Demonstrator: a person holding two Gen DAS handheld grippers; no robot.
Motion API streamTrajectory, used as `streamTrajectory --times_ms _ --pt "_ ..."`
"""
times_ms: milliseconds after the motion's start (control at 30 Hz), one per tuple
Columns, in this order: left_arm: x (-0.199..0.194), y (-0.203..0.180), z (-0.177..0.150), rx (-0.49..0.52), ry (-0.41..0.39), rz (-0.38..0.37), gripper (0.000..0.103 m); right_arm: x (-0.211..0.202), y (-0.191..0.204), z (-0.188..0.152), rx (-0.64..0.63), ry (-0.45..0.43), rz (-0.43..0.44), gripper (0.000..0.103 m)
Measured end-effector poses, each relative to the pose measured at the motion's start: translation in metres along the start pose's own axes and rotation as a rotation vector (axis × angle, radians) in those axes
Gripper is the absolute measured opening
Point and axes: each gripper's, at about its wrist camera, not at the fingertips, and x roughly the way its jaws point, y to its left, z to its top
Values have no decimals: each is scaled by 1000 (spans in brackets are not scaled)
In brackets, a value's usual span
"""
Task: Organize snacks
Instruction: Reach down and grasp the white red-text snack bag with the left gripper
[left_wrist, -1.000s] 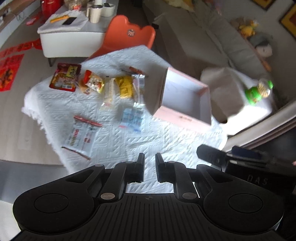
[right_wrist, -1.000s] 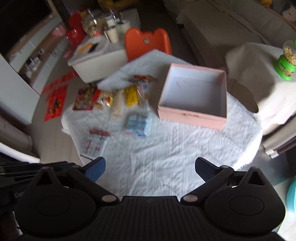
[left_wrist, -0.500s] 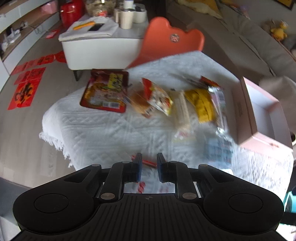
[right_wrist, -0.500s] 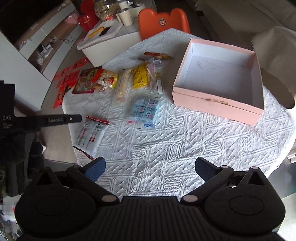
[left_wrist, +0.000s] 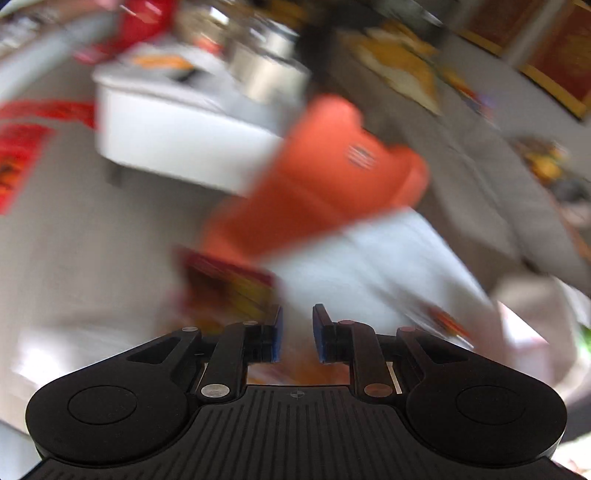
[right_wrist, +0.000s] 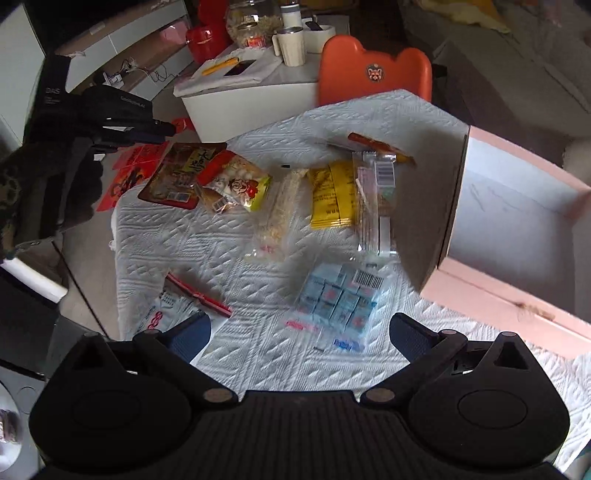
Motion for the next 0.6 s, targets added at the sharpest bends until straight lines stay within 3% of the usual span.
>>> streamTrajectory --times_ms 33,100,200,233,333,467,533,600 --pt "7 -10 -4 20 29 -31 20 7 -1 1 7 7 -5 103" --pt "19 -30 -6 81 64 -20 21 20 -6 -1 45 34 -1 103" --pt "39 -57 -13 218 80 99 21 34 -11 -8 92 75 -8 103" --pt "42 -60 -17 237 92 106 21 37 -11 -11 99 85 -9 103" --pt "35 -67 -36 276 143 21 21 41 -11 -21 105 106 -13 103" --pt "25 -68 -78 260 353 -143 21 42 -18 -33 134 144 -27 103" --pt "10 -67 -95 243 365 -143 21 43 -24 -40 164 171 -27 103" --pt "-11 -63 -103 210 315 -108 21 40 -25 -47 152 146 -26 103"
